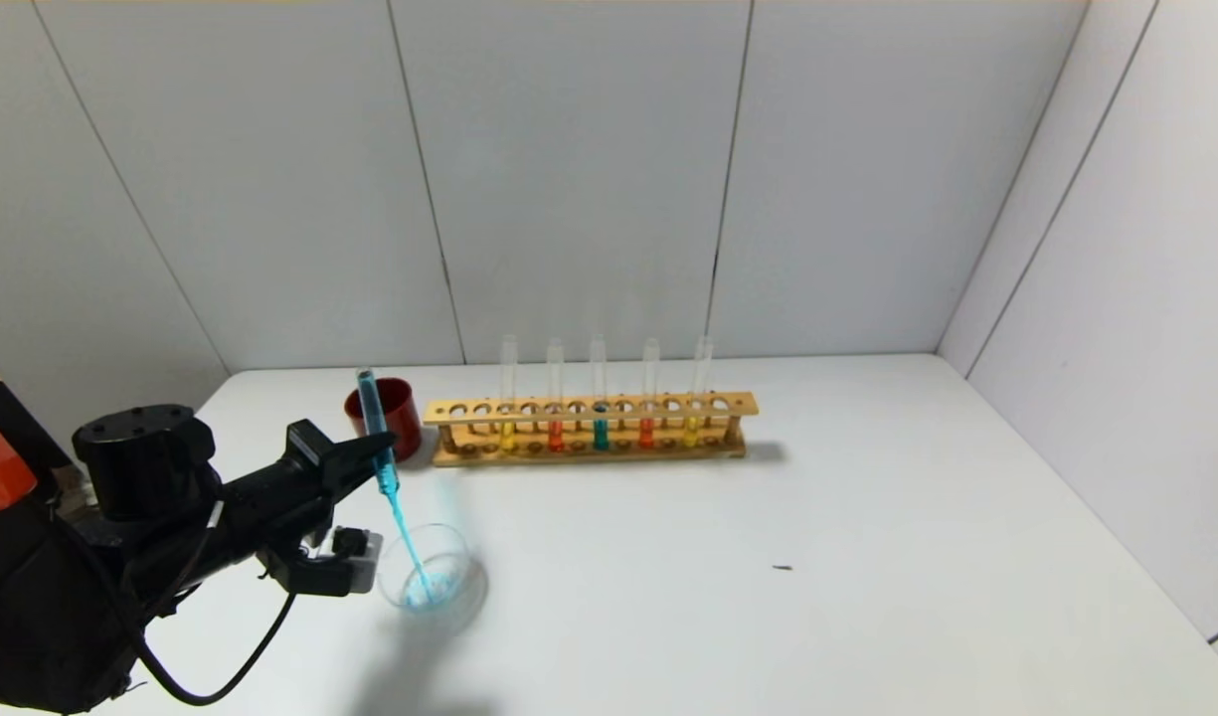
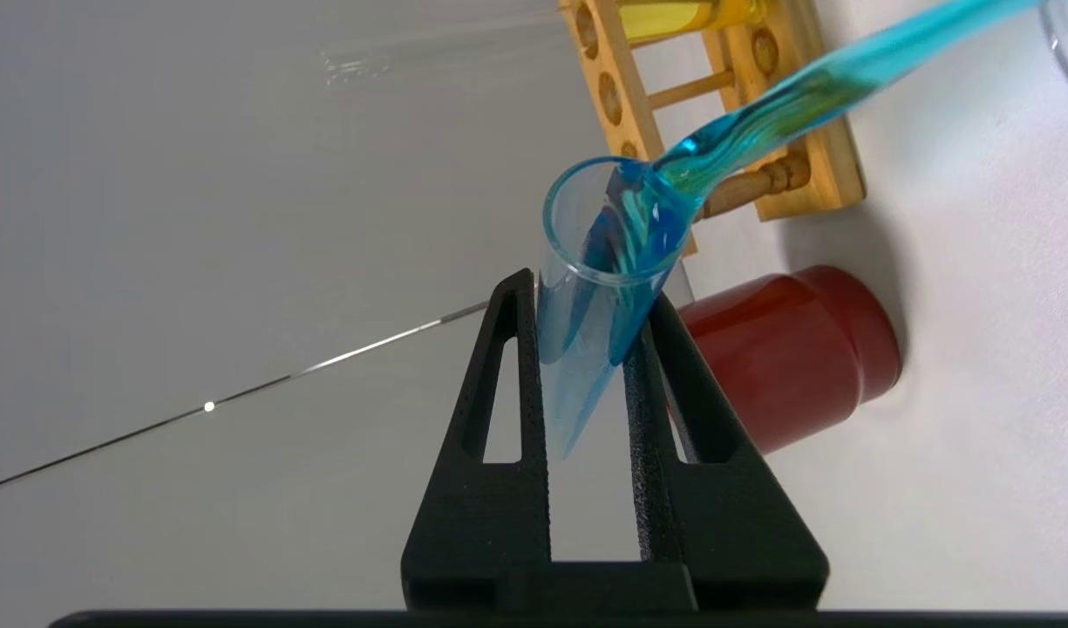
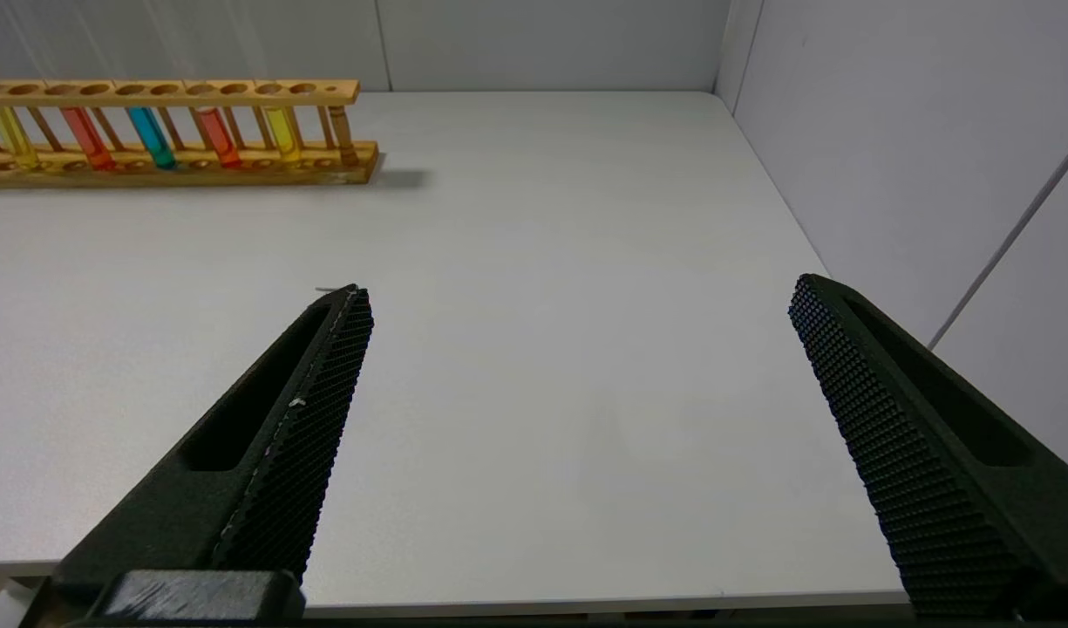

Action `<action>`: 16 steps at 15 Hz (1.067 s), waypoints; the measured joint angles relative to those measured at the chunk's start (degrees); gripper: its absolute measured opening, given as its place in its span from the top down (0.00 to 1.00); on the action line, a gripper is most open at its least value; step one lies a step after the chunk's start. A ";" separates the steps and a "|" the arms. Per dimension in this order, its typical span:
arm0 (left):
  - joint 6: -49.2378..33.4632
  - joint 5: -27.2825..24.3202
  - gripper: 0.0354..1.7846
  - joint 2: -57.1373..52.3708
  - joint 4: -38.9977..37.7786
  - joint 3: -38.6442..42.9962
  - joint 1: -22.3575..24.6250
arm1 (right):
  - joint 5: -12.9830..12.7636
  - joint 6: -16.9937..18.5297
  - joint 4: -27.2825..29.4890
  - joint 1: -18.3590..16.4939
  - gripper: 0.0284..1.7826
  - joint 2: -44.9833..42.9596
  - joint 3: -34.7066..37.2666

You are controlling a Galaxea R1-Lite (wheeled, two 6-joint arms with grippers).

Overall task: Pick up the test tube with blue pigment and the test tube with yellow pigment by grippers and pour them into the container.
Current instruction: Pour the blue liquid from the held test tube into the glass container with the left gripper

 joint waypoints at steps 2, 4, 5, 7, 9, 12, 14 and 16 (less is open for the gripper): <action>-0.02 1.40 0.84 0.39 -0.30 -0.06 -0.99 | -0.02 0.00 0.02 -0.02 0.02 0.00 0.00; -0.09 1.63 0.84 0.87 -1.67 -0.15 -1.12 | -0.02 0.00 0.00 -0.02 0.02 0.00 0.00; -0.09 1.66 0.84 1.13 -2.01 -0.17 -1.12 | -0.02 -0.02 0.02 -0.02 0.02 0.00 0.00; -0.11 1.57 0.84 1.41 -2.19 -0.15 -1.10 | -0.02 0.00 0.02 -0.02 0.02 0.00 0.00; 0.00 1.51 0.84 1.60 -2.19 -0.15 -1.05 | 0.00 -0.02 0.02 -0.02 0.02 0.00 0.00; 1.27 1.38 0.84 1.80 -3.02 -0.15 -1.05 | 0.00 0.00 0.02 -0.05 0.02 0.00 0.00; 2.01 1.35 0.84 1.80 -4.57 0.24 -1.05 | 0.00 -0.02 0.02 -0.02 0.02 0.00 0.00; 3.21 1.24 0.84 1.74 -4.73 0.54 -1.07 | 0.00 -0.02 0.02 -0.02 0.02 0.00 0.00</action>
